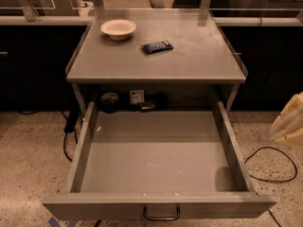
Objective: Close top drawer
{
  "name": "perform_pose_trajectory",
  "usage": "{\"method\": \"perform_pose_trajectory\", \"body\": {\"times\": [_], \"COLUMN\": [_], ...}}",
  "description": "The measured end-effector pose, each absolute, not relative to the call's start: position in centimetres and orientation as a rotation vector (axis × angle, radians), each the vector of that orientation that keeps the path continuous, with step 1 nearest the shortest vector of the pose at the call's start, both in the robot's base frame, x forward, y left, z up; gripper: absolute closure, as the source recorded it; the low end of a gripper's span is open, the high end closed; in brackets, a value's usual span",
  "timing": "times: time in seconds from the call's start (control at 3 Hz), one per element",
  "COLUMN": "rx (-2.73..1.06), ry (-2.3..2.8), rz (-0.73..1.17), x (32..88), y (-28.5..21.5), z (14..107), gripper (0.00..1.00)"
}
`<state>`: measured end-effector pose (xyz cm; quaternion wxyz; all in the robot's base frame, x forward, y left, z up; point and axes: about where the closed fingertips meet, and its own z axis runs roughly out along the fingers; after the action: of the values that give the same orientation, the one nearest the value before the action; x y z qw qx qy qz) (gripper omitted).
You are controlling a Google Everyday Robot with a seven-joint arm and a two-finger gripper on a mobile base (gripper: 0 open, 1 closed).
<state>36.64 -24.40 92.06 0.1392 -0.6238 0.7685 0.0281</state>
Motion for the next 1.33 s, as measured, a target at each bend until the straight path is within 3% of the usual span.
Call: {"method": "perform_pose_trajectory", "body": {"times": [0.33, 1.33], "rx": [-1.870, -1.877], "ry": [2.141, 2.108], "rz": [0.182, 0.212], "x": [36.3, 34.7], "y": [-25.0, -24.7], "z": [88.5, 87.7], "gripper": [1.00, 1.00]}}
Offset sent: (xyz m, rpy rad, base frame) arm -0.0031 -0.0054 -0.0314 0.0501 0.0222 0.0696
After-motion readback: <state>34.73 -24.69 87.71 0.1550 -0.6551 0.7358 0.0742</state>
